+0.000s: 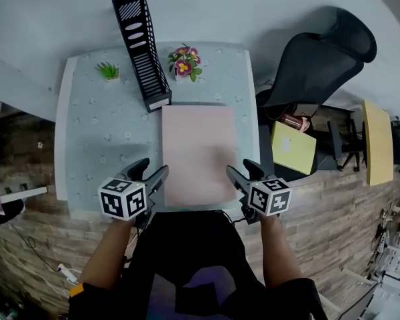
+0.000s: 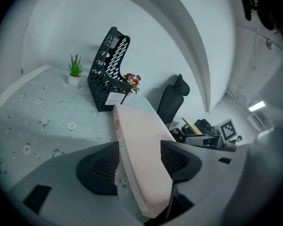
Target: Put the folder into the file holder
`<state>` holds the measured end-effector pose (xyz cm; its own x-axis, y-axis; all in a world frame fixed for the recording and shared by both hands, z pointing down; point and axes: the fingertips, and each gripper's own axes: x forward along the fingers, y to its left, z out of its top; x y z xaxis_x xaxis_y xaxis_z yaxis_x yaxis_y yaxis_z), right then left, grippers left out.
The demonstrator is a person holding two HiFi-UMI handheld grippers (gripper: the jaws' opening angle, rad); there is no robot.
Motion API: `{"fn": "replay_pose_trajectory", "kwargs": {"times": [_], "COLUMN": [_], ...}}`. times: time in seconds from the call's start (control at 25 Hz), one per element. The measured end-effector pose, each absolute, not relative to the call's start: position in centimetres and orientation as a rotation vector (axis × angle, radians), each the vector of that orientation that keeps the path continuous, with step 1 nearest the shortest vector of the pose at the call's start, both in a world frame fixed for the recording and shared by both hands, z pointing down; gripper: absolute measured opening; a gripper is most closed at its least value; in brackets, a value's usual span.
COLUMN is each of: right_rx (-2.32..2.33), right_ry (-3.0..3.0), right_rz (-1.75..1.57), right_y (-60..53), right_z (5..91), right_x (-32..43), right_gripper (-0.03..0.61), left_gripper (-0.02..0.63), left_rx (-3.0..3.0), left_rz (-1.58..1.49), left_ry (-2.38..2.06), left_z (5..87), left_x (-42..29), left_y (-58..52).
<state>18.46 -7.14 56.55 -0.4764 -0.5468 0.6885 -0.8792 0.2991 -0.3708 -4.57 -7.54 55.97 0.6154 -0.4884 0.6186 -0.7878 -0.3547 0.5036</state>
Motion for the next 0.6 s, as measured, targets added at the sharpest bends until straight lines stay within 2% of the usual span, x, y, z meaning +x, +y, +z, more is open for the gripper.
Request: {"fn": "replay_pose_trajectory", "kwargs": {"times": [0.6], "right_rx": [0.991], "right_ry": [-2.119], "right_rz": [1.291], "right_y": [-9.3], "right_z": [61.5], "right_x": [18.7], "right_gripper": [0.305], "left_gripper": [0.281], "left_rx": [1.839], "left_rz": [0.488], "left_ry": [-0.93], "left_z": [61.7], "left_x": [-2.9], "left_y": [-8.0]}}
